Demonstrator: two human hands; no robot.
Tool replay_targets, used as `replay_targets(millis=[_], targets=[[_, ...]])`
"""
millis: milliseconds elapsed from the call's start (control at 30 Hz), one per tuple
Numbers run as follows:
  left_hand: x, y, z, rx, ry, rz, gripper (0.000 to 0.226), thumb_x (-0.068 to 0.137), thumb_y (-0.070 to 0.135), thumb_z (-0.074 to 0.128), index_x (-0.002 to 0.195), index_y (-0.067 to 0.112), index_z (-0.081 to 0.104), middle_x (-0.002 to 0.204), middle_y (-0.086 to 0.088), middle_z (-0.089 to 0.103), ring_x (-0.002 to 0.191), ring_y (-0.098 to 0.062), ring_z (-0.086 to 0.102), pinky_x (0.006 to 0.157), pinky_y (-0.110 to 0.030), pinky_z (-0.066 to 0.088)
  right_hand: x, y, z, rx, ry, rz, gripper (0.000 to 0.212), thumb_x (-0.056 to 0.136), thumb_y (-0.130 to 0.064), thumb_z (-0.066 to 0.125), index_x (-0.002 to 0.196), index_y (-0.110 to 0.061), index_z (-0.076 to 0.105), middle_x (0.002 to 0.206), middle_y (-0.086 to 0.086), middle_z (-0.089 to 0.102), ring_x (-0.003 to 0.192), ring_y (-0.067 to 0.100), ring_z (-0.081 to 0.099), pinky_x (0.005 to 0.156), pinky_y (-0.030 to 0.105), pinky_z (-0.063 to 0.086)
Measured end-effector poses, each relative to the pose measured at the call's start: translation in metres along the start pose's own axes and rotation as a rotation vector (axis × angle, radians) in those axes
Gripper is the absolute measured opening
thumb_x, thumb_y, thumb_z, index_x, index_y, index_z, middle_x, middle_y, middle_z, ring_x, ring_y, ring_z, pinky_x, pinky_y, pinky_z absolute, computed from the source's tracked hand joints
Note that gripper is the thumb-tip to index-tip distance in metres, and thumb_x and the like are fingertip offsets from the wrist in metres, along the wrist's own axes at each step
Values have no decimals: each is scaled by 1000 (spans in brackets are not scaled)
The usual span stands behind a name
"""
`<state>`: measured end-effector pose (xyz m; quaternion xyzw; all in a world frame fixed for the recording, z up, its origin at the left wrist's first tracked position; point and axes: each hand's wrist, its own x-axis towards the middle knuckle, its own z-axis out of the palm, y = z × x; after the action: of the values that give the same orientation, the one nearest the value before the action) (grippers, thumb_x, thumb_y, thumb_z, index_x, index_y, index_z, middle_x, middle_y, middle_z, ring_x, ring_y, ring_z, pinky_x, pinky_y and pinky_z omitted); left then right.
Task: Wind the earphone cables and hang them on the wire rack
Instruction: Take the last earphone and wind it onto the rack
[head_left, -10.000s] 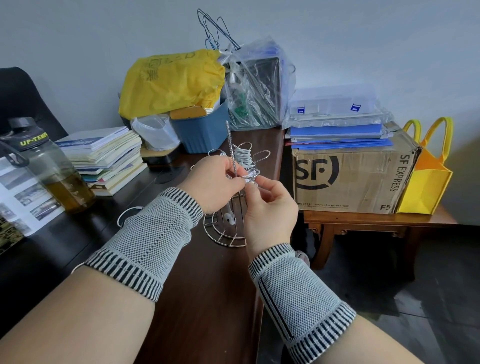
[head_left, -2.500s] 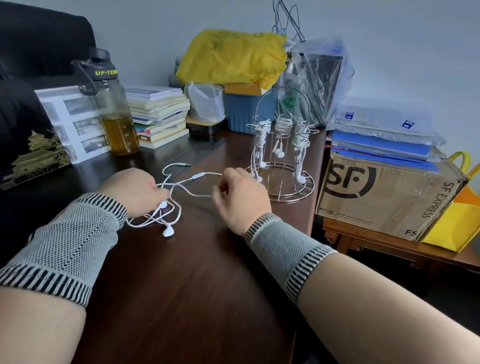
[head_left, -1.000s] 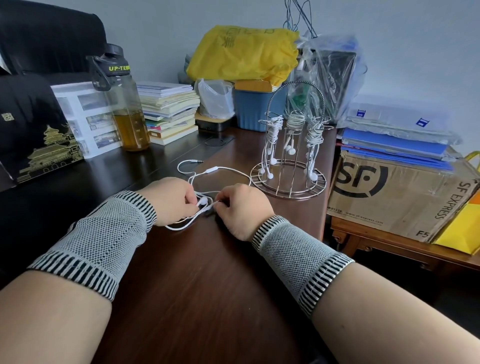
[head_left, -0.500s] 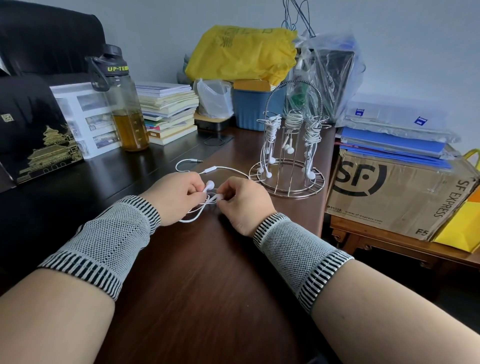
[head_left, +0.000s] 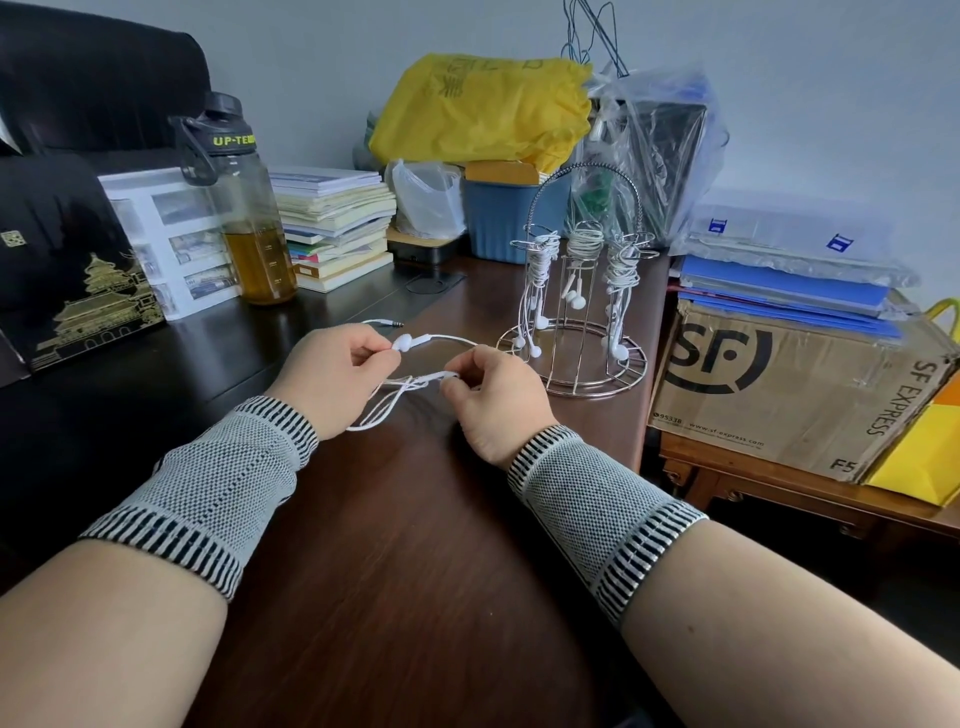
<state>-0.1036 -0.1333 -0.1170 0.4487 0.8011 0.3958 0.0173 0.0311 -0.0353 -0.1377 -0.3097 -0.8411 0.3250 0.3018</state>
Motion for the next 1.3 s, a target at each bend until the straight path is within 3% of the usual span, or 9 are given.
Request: replay_targets(millis=[167,333,500,667,767,900,1067,1200,1300], targets=[[-1,3,0,-29,-25,-26,17,98,24,55,90,17,68,69,15,66,56,4,59,53,-13,36,0,0,-1,2,4,13,11,91,-26,58,96,-20,65,91,0,70,87,19,61,79,24,42],[-2,3,1,-59,-50,-34,16,99,25,51,88,20,62,74,11,69,51,2,60,57,-23,43,1,1,0,9,11,3,11,91,-25,59,96,-19,65,91,-1,69,84,17,59,81,25,44],[-1,4,2,-108,-92,-42,11,97,20,55,88,18,61,79,10,71,47,2,57,53,-20,39,1,1,0,67,26,-22,14,92,-23,58,102,-16,65,89,-6,62,83,14,56,87,30,46],[-4,7,2,-131,-150,-21,8,92,16,62,84,16,63,58,6,67,41,3,51,55,-25,36,0,-1,0,126,23,-39,11,91,-22,60,98,-15,65,84,-6,60,80,17,58,87,34,48],[-3,6,2,-151,-80,-41,10,91,17,64,81,15,64,57,7,67,45,2,56,54,-26,39,0,-2,-2,157,68,-21,9,89,-23,61,90,-15,63,75,-7,57,73,14,54,82,30,47],[2,-5,-1,-251,90,-130,18,94,23,60,79,17,69,78,-3,74,71,-24,69,67,-37,53,4,2,-8,220,238,85,12,89,-26,60,85,-16,63,78,-5,62,83,18,60,84,30,48],[4,-8,0,-355,185,-192,28,96,32,55,76,23,73,71,2,67,59,-11,52,58,-25,40,8,6,-10,299,309,148,9,87,-25,60,82,-18,61,74,-8,60,80,17,59,85,35,49],[4,-1,-1,-362,182,-149,27,96,34,55,77,28,73,57,4,54,52,-11,43,52,-25,34,9,7,-6,357,294,131,10,85,-24,64,76,-26,59,70,-10,59,79,24,64,84,43,53],[1,5,-1,-328,164,-86,25,96,34,57,78,30,73,61,6,58,55,-12,43,54,-26,34,9,7,-6,395,303,117,9,84,-23,65,77,-27,61,70,-11,60,75,18,61,85,43,53]])
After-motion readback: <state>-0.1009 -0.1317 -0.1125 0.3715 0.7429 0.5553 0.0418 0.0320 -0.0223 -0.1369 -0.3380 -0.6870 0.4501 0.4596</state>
